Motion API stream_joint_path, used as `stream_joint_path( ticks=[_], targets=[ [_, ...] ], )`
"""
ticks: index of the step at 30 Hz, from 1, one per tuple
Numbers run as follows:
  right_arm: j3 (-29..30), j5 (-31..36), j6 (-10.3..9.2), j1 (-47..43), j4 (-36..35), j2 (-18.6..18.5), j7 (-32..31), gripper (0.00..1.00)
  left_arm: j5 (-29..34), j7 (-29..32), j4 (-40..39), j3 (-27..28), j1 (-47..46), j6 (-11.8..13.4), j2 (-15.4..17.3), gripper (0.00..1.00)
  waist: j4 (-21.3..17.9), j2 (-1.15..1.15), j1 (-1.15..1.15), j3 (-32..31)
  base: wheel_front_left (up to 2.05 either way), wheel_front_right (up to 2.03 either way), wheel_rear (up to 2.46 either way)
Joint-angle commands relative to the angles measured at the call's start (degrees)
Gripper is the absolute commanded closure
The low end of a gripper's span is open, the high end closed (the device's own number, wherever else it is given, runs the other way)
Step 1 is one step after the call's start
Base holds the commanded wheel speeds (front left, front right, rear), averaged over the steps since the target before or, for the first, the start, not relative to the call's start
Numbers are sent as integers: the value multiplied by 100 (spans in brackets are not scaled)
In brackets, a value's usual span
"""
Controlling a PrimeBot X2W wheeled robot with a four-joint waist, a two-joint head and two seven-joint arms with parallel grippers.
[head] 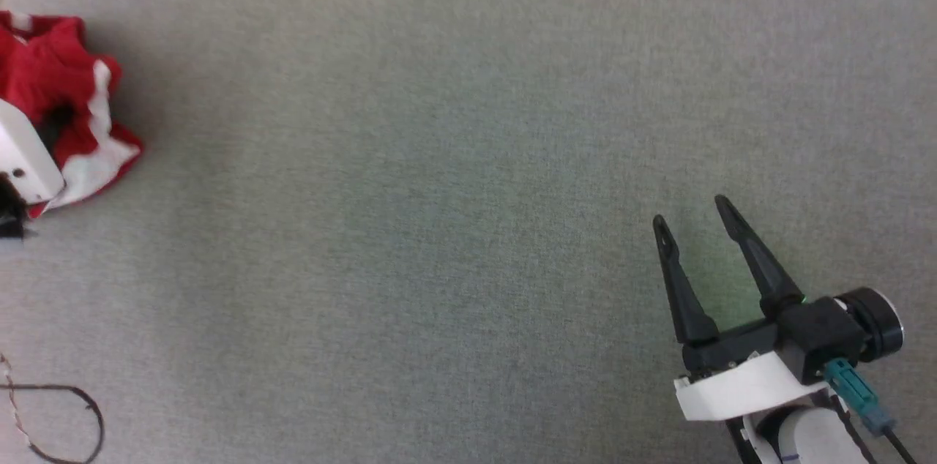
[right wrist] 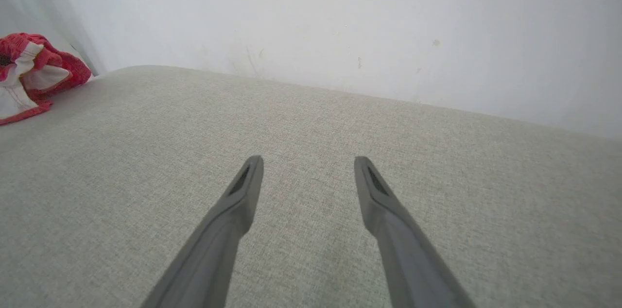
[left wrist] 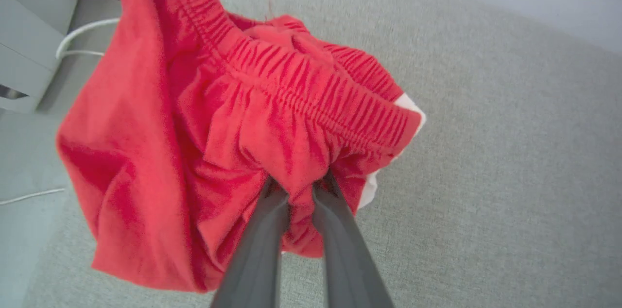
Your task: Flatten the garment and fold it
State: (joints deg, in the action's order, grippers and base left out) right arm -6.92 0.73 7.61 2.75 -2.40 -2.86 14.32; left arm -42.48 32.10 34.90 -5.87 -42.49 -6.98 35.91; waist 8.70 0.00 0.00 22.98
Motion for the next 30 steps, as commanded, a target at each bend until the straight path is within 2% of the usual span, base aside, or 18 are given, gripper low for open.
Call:
stream_joint_path(
  ticks=[1, 7, 15, 20, 24, 30],
  targets=[
    [27, -51, -12, -63, 41, -1, 40, 0, 85, -217, -67, 28, -78, -19, 18, 100, 155, 0, 0, -555, 0, 0, 0],
    [168, -119, -12, -253, 219, -1, 55, 0, 232, -1262, -458, -81, -101, -41, -43, 100, 190, 0, 0, -1194, 0, 0, 0],
    [410, -196, -12, -430, 424, -1, 63, 0, 551, -2318, -1552, -561, 119, -48, -244, 100, 33, 0, 0, -1836, 0, 0, 0],
    [654, -352, -12, -466, 577, -1, 28, 0, 760, -2569, -2340, -941, 289, -35, -536, 100, -193, 0, 0, -2023, 0, 0, 0],
    [811, -319, -12, -423, 616, -1, -46, 0, 924, -2550, -2782, -1378, 436, -10, -872, 100, -470, 0, 0, -2084, 0, 0, 0],
    [832, -293, -12, -339, 500, -1, -137, 0, 1142, -2508, -2940, -2118, 675, 49, -1500, 100, -1089, 0, 0, -1944, 0, 0, 0]
  ],
)
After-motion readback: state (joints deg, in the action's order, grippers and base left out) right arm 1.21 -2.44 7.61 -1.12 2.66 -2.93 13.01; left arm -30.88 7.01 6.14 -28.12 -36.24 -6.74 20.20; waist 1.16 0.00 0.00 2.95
